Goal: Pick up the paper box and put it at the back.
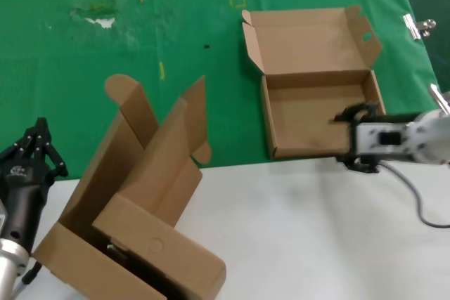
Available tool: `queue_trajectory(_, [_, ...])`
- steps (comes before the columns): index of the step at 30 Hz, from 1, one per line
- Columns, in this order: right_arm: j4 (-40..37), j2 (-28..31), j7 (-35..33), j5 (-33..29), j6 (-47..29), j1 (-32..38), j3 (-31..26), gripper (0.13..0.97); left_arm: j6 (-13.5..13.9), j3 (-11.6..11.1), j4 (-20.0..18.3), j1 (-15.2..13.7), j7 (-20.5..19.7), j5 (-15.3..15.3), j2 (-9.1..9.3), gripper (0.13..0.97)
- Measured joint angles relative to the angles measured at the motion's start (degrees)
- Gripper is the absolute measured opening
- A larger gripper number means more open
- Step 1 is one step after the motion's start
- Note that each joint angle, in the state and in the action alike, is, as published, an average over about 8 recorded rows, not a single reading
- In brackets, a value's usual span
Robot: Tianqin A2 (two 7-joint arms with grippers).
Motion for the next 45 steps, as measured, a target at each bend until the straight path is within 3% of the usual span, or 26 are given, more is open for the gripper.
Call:
queue_trajectory(5, [8.65, 5.38, 2.64, 4.89, -0.05, -3.89, 5.56, 0.439, 0.00, 0.00, 0.00, 0.00, 0.00, 0.00, 0.00, 0.140])
queue_trajectory(10, [17.08, 10.29, 6.34, 10.80, 3.19, -10.96, 14.73, 0.548, 0.00, 0.00, 0.00, 0.00, 0.00, 0.00, 0.00, 0.140])
queue_trajectory(15, [20.78, 11.87, 8.18, 14.68, 6.57, -15.83, 20.44, 0.657, 0.00, 0.00, 0.00, 0.00, 0.00, 0.00, 0.00, 0.140])
queue_trajectory(23, [19.94, 9.27, 6.69, 17.54, 10.17, -17.21, 20.18, 0.826, 0.00, 0.00, 0.00, 0.00, 0.00, 0.00, 0.00, 0.151])
queue_trajectory(30, [19.32, 6.39, 5.26, 21.05, 14.51, -19.28, 20.51, 0.864, 0.00, 0.00, 0.00, 0.00, 0.00, 0.00, 0.00, 0.185])
queue_trajectory(39, [18.52, 2.59, 3.38, 25.70, 20.27, -22.02, 20.95, 0.943, 0.00, 0.00, 0.00, 0.00, 0.01, -0.01, 0.00, 0.295])
queue_trajectory(45, [17.98, 0.08, 2.14, 28.77, 24.08, -23.83, 21.24, 0.966, 0.00, 0.00, 0.00, 0.00, 0.03, 0.00, 0.00, 0.428])
